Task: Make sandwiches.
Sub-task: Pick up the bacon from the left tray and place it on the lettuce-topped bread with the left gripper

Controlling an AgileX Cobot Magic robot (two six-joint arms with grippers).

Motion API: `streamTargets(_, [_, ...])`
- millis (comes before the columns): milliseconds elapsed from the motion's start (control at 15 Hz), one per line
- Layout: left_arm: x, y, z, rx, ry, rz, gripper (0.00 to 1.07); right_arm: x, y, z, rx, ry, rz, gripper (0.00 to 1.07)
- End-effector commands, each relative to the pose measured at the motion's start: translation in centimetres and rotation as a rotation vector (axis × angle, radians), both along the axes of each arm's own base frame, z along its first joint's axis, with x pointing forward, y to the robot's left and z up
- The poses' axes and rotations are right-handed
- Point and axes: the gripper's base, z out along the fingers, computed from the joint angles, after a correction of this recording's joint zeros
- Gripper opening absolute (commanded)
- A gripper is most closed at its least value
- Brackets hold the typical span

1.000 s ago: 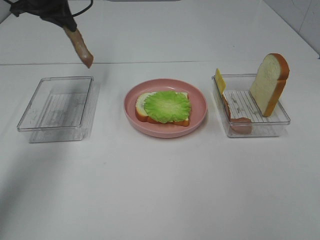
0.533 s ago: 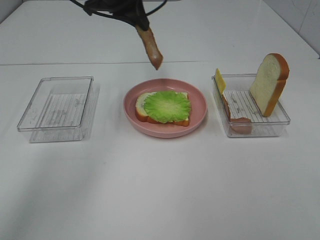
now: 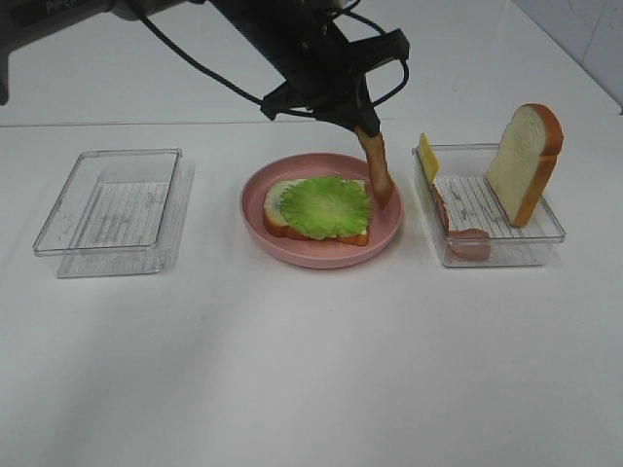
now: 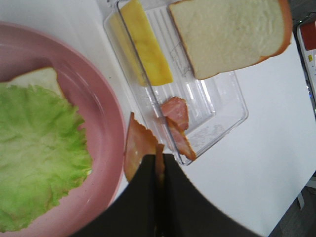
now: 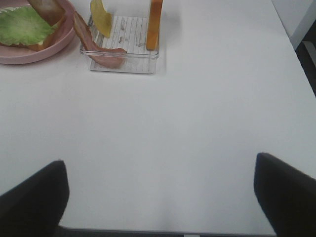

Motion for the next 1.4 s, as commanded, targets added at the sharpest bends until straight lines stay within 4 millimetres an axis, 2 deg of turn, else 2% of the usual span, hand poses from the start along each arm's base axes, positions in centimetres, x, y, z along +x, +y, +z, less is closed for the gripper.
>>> streamTargets(67, [0.1,-0.4,-2.3,0.008,0.054,-0.006,0.0,-0.3,0.0,-0.1,-0.005,-0.03,0.0,0.99])
streamTargets(200, [0.6,0.0,-4.6,0.045,0.086,-0.002,0.0,-0.3,0.0,-0.1,-0.005,-0.03,0.0,0.99])
streamTargets(333, [1.1,0.8,-5.7,0.102,0.072,0.006,0.0,-0.3,0.0,-0.1,-0.005,-0.03,0.0,0.99])
streamTargets(867, [2.0,3.2,-6.5,0.326,-0.009,0.008,0.0,-0.3,0.0,-0.1,-0.005,-0.03,0.0,0.99])
streamTargets(933, [2.1,3.3,-6.6,0.341,-0.011,0.011,0.06,-0.3,0.0,-0.1,-0.005,-0.03,0.0,0.99])
streamTargets(1067, [1.9,3.7,-6.7,0.382,0.018,0.032,0.44,-0.3,0.0,-0.1,-0.005,-0.03,0.0,0.99])
streamTargets(1133, [1.9,3.8,-6.6,0.395,0.019,0.029,0.55,-0.3,0.0,-0.1,-0.005,-0.03,0.0,0.99])
streamTargets(1200, [1.9,3.9,-6.2,0.414,0.016,0.023,0.75,-0.3,0.0,-0.1,-0.005,-0.03,0.0,0.99])
streamTargets(1267, [1.9,3.9,-5.4,0.413,0.007,0.02,0.89,-0.3,0.0,-0.1,-0.005,-0.03,0.0,0.99])
streamTargets(1333, [2.0,3.9,-3.7,0.405,-0.017,0.015,0.99,-0.3,0.0,-0.1,-0.005,-0.03,0.0,0.99])
streamTargets(1400, [2.0,3.9,-2.1,0.395,-0.04,0.011,0.99,-0.3,0.0,-0.1,-0.005,-0.03,0.0,0.99])
